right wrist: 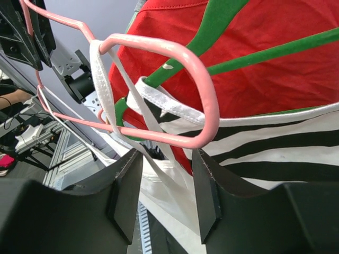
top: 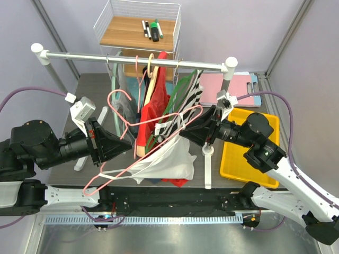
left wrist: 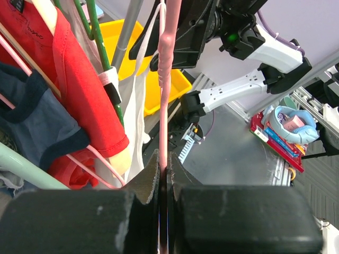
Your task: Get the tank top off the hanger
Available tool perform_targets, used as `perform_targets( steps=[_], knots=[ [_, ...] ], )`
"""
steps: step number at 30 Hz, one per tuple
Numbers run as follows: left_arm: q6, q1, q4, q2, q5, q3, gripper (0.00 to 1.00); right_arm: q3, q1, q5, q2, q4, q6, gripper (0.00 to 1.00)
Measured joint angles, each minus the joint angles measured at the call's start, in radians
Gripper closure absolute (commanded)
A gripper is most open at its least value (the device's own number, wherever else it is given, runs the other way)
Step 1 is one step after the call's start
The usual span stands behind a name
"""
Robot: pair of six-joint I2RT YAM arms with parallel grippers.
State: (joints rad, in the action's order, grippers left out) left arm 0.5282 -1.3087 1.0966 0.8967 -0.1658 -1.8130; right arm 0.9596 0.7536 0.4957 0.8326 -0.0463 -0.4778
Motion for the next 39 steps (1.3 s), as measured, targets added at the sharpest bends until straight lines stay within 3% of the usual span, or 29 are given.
perform_targets(
  steps=[3, 4, 9, 15, 22, 32, 39],
  knots=[
    [0.0, 0.0, 0.0, 0.0, -0.003, 0.0, 1.0, -0.015, 0.0, 0.006, -0.015, -0.021, -0.021, 0.59],
    [0.001, 0.0, 0.0, 0.0, -0.005, 0.0, 1.0, -0.02, 0.0, 0.008, -0.018, -0.031, -0.027, 0.65],
    [0.009, 0.0, 0.0, 0.005, -0.006, 0.0, 1.0, -0.043, 0.0, 0.029, -0.025, -0.089, -0.075, 0.67],
    [0.012, 0.0, -0.001, 0.016, -0.005, 0.0, 1.0, -0.061, 0.0, 0.032, -0.032, -0.114, -0.097, 0.99],
    [0.011, 0.0, 0.004, 0.024, -0.014, 0.0, 1.0, -0.061, 0.0, -0.021, -0.091, -0.054, -0.105, 0.99],
    [0.011, 0.0, 0.008, 0.002, -0.039, 0.06, 1.0, 0.088, 0.0, -0.446, -0.275, 0.317, -0.121, 0.99],
    [0.012, 0.0, 0.002, 0.001, -0.008, 0.067, 1.0, 0.143, 0.0, -0.586, -0.264, 0.432, -0.13, 0.99]
  ],
)
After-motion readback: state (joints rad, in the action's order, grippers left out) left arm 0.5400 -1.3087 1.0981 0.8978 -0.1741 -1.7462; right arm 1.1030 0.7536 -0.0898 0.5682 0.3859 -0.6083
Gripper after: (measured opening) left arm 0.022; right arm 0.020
